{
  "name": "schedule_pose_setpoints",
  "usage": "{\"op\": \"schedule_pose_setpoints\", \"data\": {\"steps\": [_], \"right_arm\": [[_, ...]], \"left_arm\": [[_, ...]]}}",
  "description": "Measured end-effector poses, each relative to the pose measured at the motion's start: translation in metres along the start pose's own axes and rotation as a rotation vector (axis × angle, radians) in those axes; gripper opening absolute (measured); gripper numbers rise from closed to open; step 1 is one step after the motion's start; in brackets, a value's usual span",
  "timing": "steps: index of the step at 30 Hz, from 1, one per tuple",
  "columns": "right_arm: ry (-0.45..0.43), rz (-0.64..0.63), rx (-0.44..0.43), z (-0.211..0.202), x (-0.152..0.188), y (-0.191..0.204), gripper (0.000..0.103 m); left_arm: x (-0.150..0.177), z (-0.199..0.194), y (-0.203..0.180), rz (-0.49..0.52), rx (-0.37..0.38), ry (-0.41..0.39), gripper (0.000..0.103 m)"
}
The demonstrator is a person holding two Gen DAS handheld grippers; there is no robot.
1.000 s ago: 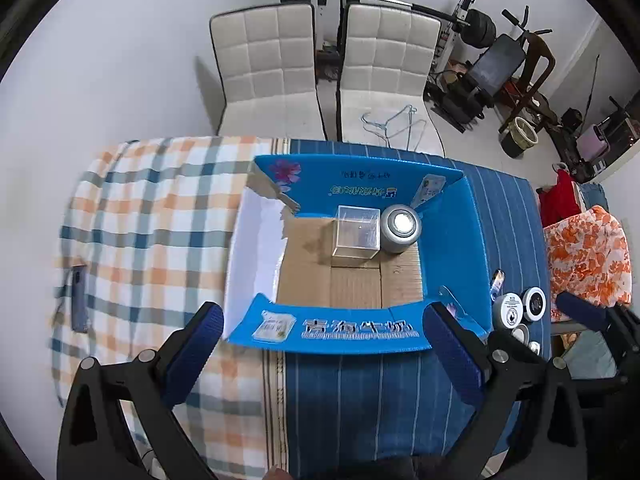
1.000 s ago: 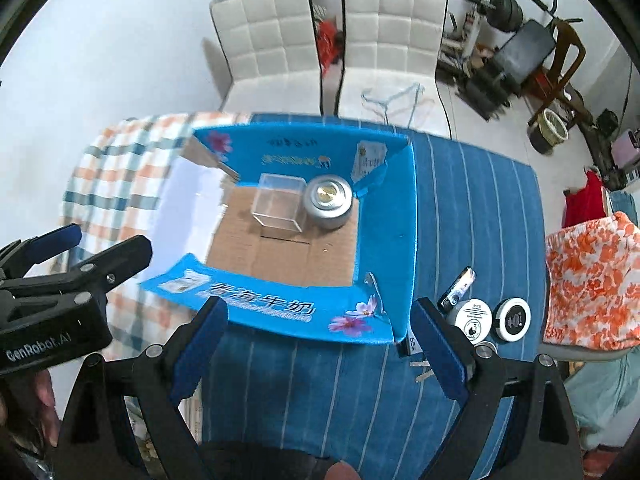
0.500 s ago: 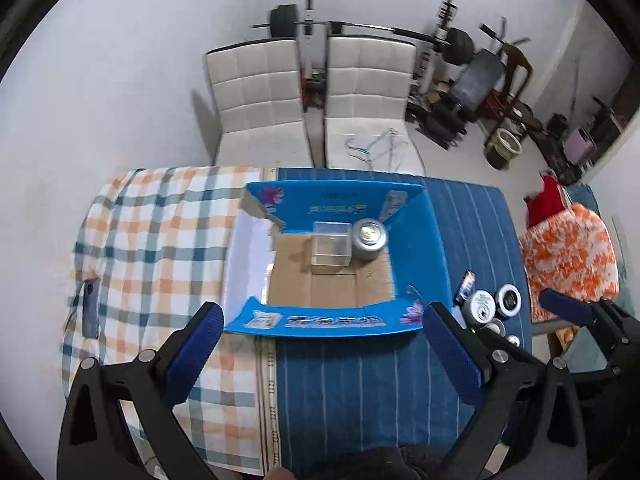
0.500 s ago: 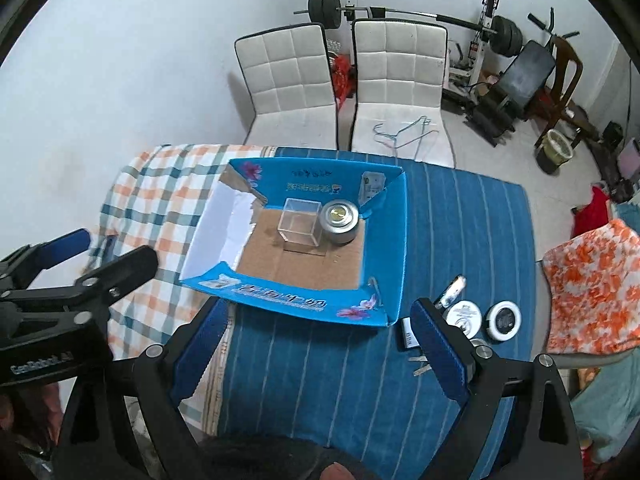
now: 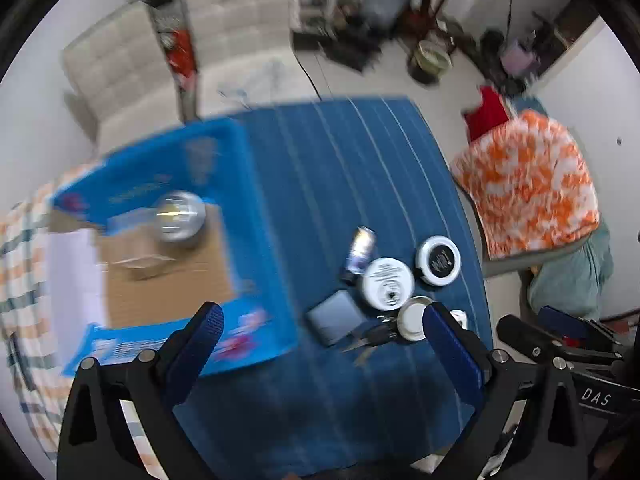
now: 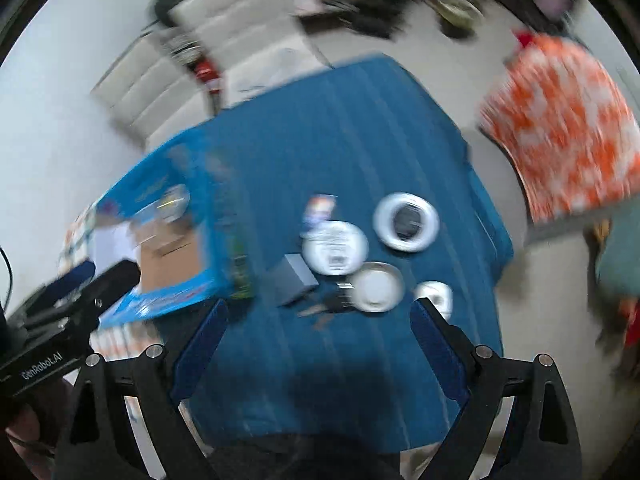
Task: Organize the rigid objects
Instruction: 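Grasp the white cream jar with the left tool while the right tool grasps the black-lidded white jar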
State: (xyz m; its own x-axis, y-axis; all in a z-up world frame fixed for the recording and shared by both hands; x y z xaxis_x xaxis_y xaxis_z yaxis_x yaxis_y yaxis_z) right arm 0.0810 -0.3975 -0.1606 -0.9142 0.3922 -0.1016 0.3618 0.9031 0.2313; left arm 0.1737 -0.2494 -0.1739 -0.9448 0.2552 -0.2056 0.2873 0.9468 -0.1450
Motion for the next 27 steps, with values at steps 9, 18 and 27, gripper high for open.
{"op": "schedule_pose_setpoints", "data": {"steps": [9, 18, 27], "right_arm": [[0.098, 0.132, 0.028, 0.095, -0.035, -0.114, 0.079], [0.108, 0.265, -0.069, 0.136, -0.052, -0.128, 0.079], [0.161, 0.208, -0.067, 0.183, -0.08, -0.088, 0.08]], "left_arm": [[-0.009, 0.15, -0.07, 0.056, -0.074, 0.268, 0.102], [-0.002, 0.21, -0.071, 0.012, -0.133, 0.317, 0.079], [-0.009, 0.202, -0.05, -0.007, -0.154, 0.254, 0.063]]}}
Point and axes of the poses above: each gripper's, at about its wrist camera, not at the fingertips, and z roughly the way its jaws point, y to its left, x to its underside, the point moved 2 cm from there along z, roughly the way its jaws point, and after that the axes turned 2 degrees about -z, right-handed, at the moved point
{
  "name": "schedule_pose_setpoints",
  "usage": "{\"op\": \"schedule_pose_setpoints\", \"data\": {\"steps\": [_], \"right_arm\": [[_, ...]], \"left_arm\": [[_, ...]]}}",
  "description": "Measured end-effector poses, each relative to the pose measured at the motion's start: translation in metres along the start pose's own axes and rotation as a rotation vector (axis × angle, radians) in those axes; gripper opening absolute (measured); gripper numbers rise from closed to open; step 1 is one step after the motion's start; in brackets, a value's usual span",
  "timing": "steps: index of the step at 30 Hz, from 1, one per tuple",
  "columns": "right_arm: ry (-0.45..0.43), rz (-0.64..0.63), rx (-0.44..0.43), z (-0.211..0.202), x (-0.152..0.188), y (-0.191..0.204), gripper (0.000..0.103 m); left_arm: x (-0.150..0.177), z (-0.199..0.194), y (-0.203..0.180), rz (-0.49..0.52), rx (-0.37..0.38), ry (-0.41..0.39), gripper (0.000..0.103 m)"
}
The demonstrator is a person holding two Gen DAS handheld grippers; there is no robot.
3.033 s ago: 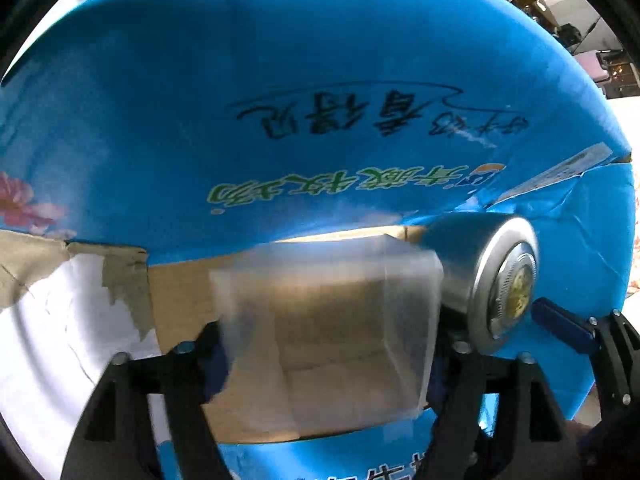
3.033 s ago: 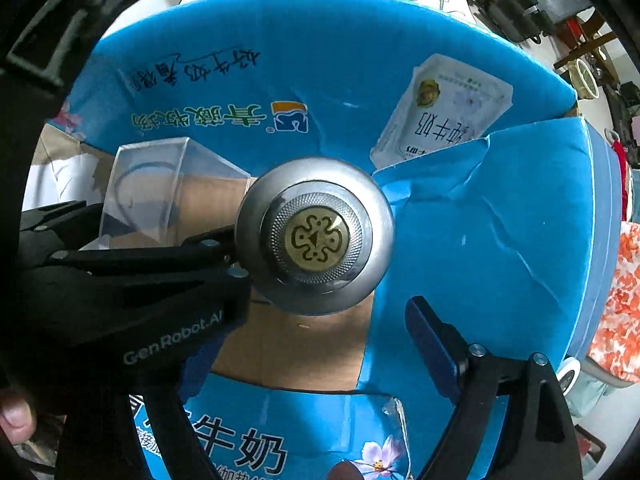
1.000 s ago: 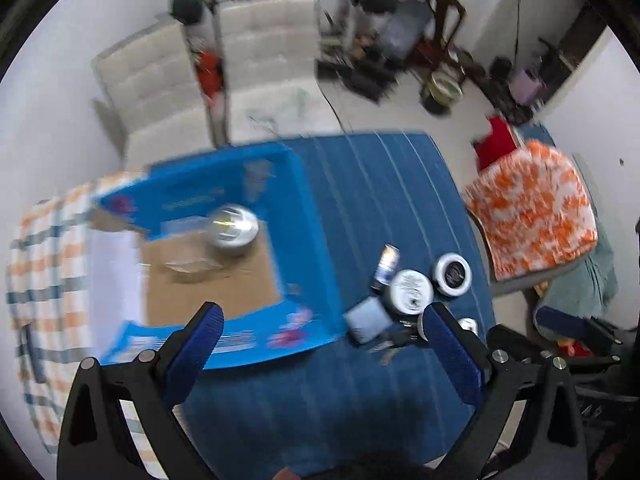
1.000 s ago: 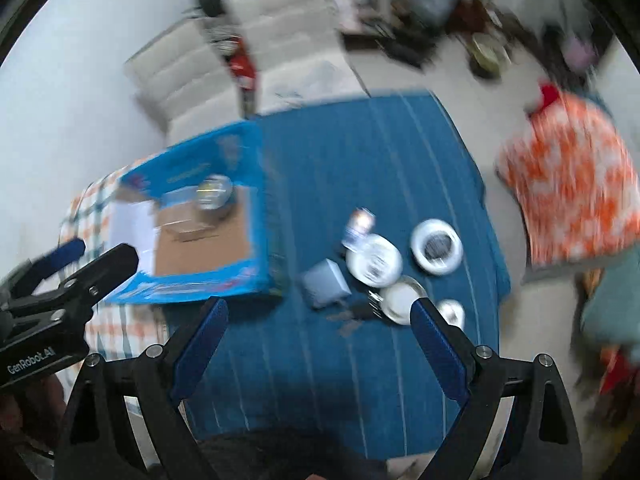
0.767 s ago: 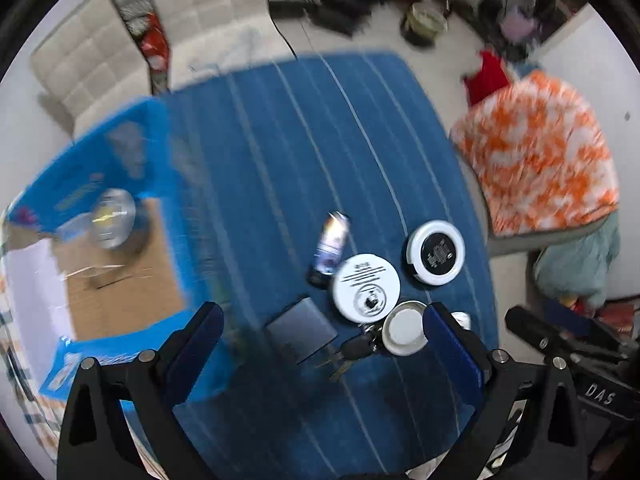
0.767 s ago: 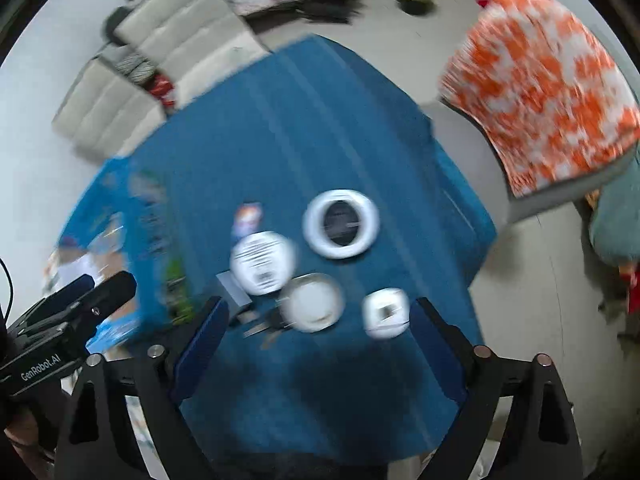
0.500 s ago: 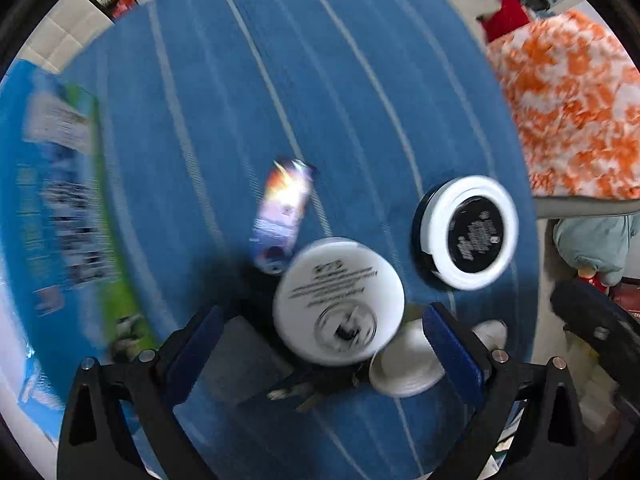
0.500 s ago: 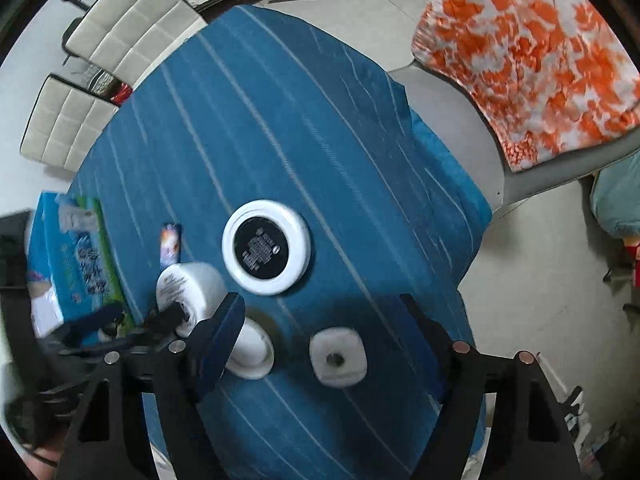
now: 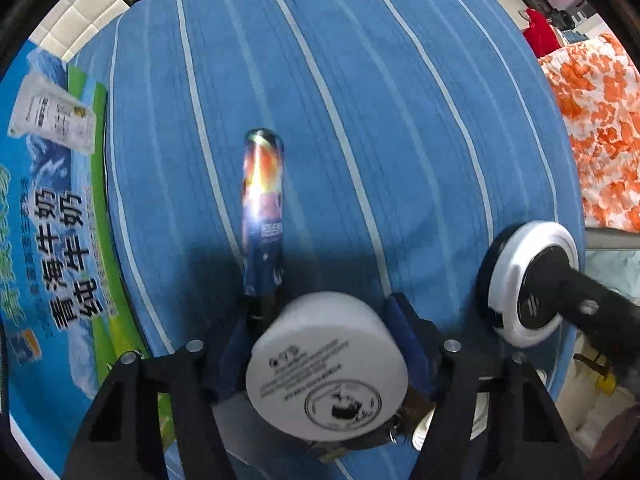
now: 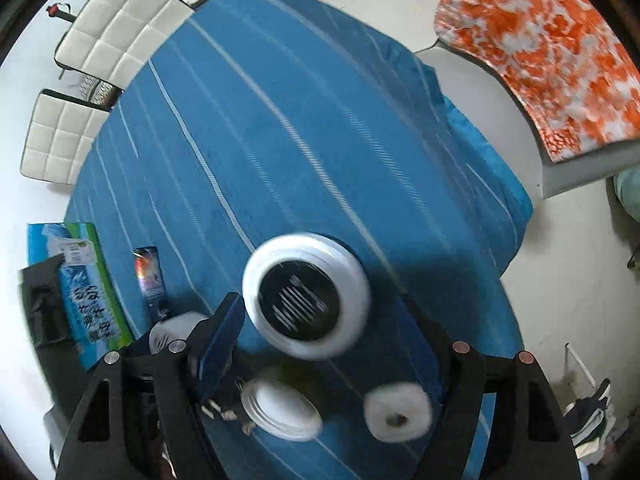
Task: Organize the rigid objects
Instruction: 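Grasp the white cream jar with the left tool while the right tool grasps the black-lidded white jar, then lift both jars and carry them toward the blue box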
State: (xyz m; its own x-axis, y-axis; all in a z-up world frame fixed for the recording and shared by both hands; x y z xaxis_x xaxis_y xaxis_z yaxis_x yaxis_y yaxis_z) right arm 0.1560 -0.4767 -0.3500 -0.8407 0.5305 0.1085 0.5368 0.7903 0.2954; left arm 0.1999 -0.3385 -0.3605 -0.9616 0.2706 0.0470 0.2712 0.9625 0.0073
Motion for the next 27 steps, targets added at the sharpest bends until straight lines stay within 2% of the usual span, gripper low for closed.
{"op": "schedule_pose_setpoints", "data": {"steps": [4, 7, 11, 13, 16, 20, 22, 25, 27], "right_arm": [[0.041, -0.03, 0.071, 0.021, -0.007, 0.011, 0.082], [0.044, -0.077, 0.121, 0.022, -0.005, 0.017, 0.08], [0.062, -0.101, 0.198, 0.015, 0.005, 0.003, 0.08], [0.075, -0.078, 0.185, 0.016, 0.009, -0.008, 0.08], [0.077, -0.07, 0.193, 0.02, 0.008, -0.009, 0.085], [0.062, -0.142, 0.306, 0.03, 0.008, 0.008, 0.091], [0.058, -0.151, 0.308, 0.031, 0.008, 0.012, 0.089], [0.047, -0.171, 0.309, 0.026, 0.01, 0.016, 0.077], [0.053, -0.171, 0.313, 0.028, 0.013, 0.019, 0.077]], "left_arm": [[-0.004, -0.001, 0.003, 0.002, -0.001, -0.005, 0.063], [-0.005, -0.001, 0.003, 0.013, -0.003, -0.002, 0.063], [0.004, 0.0, 0.0, 0.029, -0.004, 0.013, 0.066], [0.009, 0.001, -0.007, 0.022, -0.014, -0.01, 0.067], [0.016, 0.002, -0.016, 0.03, -0.022, -0.03, 0.064], [0.026, -0.003, -0.031, 0.069, -0.022, -0.046, 0.062], [0.035, -0.004, -0.033, 0.065, -0.005, -0.042, 0.062], [0.039, -0.004, -0.036, 0.073, -0.005, -0.028, 0.062], [0.044, -0.005, -0.038, 0.075, 0.0, -0.022, 0.062]]}}
Point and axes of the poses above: each gripper's, at about its wrist camera, not at the fingertips, and z roughly the way its jaws point, y to its left, x to its underside, the point moved 2 cm from there along z, roughly the way its jaws point, and after that the axes turned 2 degrees about -z, right-handed, at the moved point
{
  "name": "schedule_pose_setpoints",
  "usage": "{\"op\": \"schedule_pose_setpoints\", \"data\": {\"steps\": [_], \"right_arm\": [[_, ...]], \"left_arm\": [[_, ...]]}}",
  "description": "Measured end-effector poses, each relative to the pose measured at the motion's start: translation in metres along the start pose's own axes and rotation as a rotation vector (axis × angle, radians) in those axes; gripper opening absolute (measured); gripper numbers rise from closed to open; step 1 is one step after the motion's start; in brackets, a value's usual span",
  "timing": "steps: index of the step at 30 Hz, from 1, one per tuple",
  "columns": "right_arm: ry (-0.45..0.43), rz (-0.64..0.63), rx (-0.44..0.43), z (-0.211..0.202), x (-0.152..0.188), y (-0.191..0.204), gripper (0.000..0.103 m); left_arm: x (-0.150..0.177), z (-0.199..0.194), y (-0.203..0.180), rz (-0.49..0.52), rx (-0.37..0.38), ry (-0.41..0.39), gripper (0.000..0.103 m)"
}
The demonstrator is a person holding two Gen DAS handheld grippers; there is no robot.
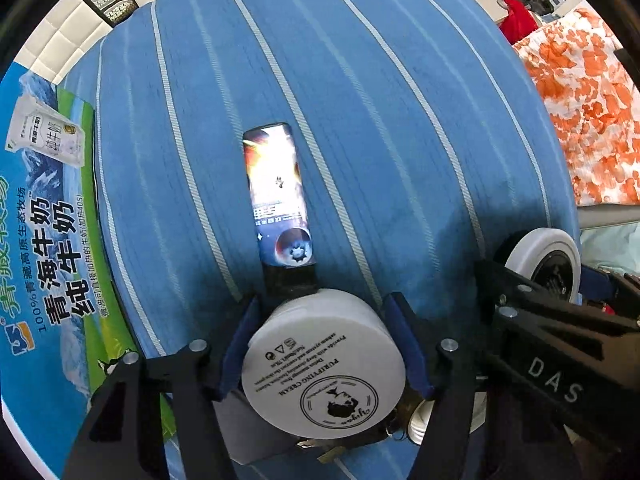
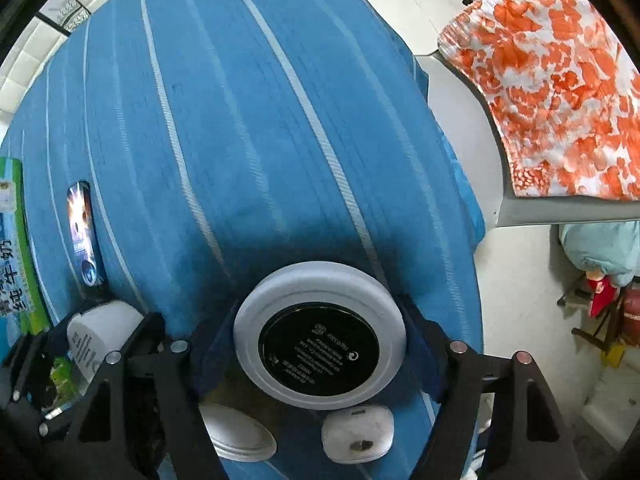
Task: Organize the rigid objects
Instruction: 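Lift both jars and carry them toward the blue box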
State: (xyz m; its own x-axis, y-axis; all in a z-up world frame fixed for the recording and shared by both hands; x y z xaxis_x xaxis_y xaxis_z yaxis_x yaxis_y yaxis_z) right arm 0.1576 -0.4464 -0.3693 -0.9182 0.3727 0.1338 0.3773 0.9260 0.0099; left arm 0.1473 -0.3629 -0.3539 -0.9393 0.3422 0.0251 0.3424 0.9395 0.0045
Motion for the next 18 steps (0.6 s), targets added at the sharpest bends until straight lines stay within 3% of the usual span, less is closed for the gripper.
{"op": "schedule_pose_setpoints", "data": {"steps": [4, 13, 18], "right_arm": [[-0.001, 0.011, -0.023, 0.0, 0.001, -0.002, 0.077], [-0.055, 0.021, -0.036, -0.032, 0.013, -0.009, 0.077], [-0.093, 0.041, -0.02, -0.062, 0.019, -0.026, 0.077]], "left_arm": [[0.005, -0.006, 0.005, -0.001, 0.035, 0.025, 0.062], [0.016, -0.035, -0.005, 0.074, 0.042, -0.025, 0.062], [0.015, -0.066, 0.012, 0.088, 0.103, -0.064, 0.062]]}}
Point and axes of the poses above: each gripper's, at about its wrist camera, not at the fingertips, and z roughly the way its jaws point, y to its left, x to its underside, the point moved 2 cm from there along z, roughly the way its jaws point, and after that the axes turned 2 degrees about -z, right-handed, at the moved point
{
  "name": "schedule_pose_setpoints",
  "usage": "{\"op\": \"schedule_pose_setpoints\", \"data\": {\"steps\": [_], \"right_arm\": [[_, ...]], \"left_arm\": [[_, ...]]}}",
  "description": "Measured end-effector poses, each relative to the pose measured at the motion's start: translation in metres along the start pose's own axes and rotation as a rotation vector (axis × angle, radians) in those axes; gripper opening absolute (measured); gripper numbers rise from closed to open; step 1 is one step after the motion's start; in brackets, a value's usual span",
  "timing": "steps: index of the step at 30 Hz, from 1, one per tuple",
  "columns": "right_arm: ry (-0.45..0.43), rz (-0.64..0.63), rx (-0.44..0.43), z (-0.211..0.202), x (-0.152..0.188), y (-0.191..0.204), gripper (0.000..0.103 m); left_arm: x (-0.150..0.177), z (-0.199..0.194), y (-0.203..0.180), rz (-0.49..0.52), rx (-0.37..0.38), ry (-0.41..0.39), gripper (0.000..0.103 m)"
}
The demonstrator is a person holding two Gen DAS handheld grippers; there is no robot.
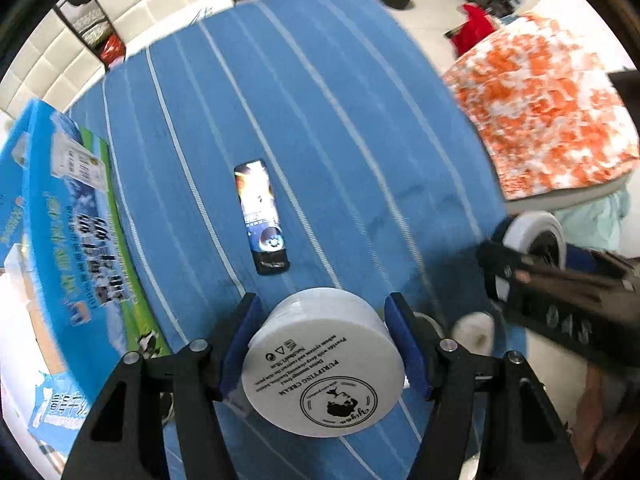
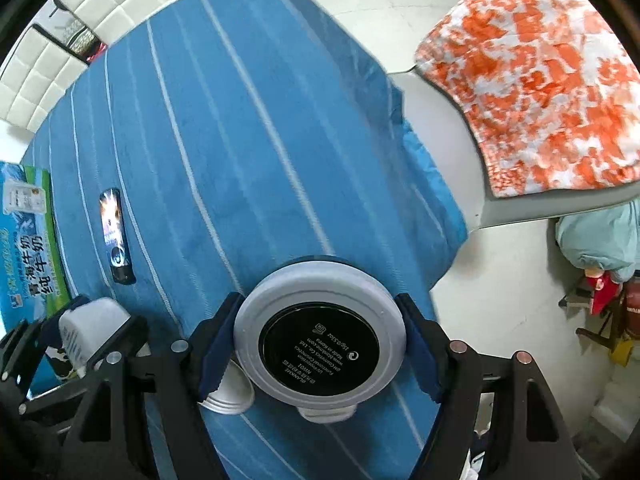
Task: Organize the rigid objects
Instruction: 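Lift both jars and carry them toward the blue box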
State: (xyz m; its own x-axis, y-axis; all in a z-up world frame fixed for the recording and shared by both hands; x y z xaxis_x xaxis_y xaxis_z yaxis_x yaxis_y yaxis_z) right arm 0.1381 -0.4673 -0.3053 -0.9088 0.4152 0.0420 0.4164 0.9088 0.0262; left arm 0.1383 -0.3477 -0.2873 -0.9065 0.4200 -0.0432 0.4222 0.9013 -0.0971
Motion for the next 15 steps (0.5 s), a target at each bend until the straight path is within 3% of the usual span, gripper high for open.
{"op": "schedule_pose_setpoints", "data": {"steps": [4, 8, 10, 15], "right_arm": [[-0.05, -0.022, -0.009, -0.033, 0.004, 0.002, 0.077], [-0.121, -0.084, -0.013, -0.073, 0.019, 0.028, 0.077], [-0.167, -0.118, 0.003, -0.093, 0.029, 0.045, 0.077], [-0.256, -0.188, -0.053, -0.141, 0.062, 0.098, 0.077]], "left_arm": [[0.003, -0.045, 0.014, -0.001, 0.039, -0.066, 0.062], [0.007, -0.098, 0.042, -0.023, 0.067, -0.152, 0.062], [0.019, -0.127, 0.056, -0.019, 0.039, -0.215, 0.062], [0.046, -0.172, 0.105, -0.081, -0.003, -0.306, 0.062]]}}
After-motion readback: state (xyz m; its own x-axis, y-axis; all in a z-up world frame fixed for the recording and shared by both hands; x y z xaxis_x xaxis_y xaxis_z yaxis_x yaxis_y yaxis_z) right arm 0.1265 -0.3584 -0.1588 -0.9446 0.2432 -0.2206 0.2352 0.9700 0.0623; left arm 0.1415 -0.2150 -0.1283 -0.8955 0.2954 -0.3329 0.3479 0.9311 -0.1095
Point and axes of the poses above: each gripper's, at about its wrist camera, not at the fingertips, and z roughly the way its jaws point, y to its left, x to its underside, the point moved 2 cm from there along z, roughly the way its jaws point, and after that the axes turned 2 degrees about -z, right-handed, at the moved point
